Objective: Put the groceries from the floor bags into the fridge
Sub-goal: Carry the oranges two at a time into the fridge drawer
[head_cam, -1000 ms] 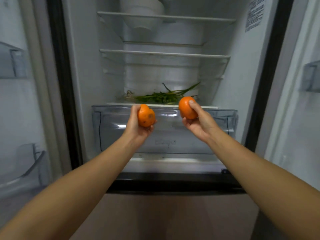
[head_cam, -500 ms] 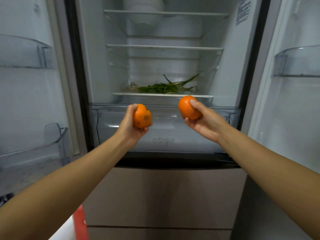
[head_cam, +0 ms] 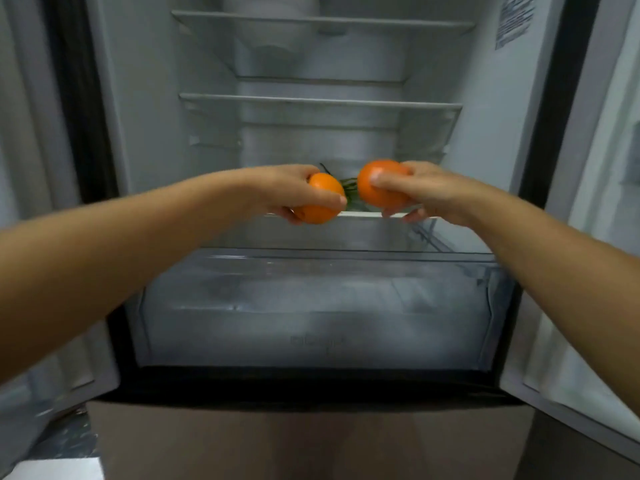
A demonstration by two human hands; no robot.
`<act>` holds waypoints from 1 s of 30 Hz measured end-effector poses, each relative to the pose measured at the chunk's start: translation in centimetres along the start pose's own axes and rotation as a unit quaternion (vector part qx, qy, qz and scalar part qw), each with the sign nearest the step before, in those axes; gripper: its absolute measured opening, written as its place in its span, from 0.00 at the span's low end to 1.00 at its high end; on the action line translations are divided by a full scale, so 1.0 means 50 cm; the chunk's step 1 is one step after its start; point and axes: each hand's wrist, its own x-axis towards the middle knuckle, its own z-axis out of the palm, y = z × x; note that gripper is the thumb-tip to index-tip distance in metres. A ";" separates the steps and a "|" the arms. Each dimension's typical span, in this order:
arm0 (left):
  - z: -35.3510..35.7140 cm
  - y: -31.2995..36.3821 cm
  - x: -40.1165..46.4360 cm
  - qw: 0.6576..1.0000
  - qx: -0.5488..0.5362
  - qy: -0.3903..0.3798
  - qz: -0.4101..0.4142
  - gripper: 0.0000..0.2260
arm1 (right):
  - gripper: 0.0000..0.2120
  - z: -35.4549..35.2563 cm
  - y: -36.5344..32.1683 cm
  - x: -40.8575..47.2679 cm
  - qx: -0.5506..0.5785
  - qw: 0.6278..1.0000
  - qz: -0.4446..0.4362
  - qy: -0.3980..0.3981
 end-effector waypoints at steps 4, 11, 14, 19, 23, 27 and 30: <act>0.055 -0.050 0.153 0.955 0.266 -0.130 -0.029 0.19 | 0.23 0.028 0.057 0.139 -0.328 0.931 0.082 -0.138; 0.146 -0.161 0.327 0.880 0.390 -0.272 0.013 0.21 | 0.27 0.097 0.206 0.322 -0.358 0.882 0.201 -0.231; 0.182 -0.207 0.385 0.863 0.393 -0.316 0.039 0.21 | 0.27 0.106 0.237 0.365 -0.346 0.891 0.186 -0.229; 0.197 -0.266 0.419 0.879 0.395 -0.259 0.063 0.27 | 0.28 0.127 0.292 0.394 -0.411 0.864 0.164 -0.240; 0.200 -0.288 0.427 0.896 0.366 -0.246 0.057 0.30 | 0.36 0.129 0.318 0.396 -0.402 0.860 0.212 -0.233; 0.200 -0.259 0.409 0.874 0.408 -0.258 0.049 0.37 | 0.40 0.127 0.300 0.387 -0.422 0.830 0.258 -0.257; 0.170 -0.202 0.388 0.857 0.439 -0.267 0.034 0.38 | 0.42 0.107 0.242 0.384 -0.469 0.798 0.266 -0.270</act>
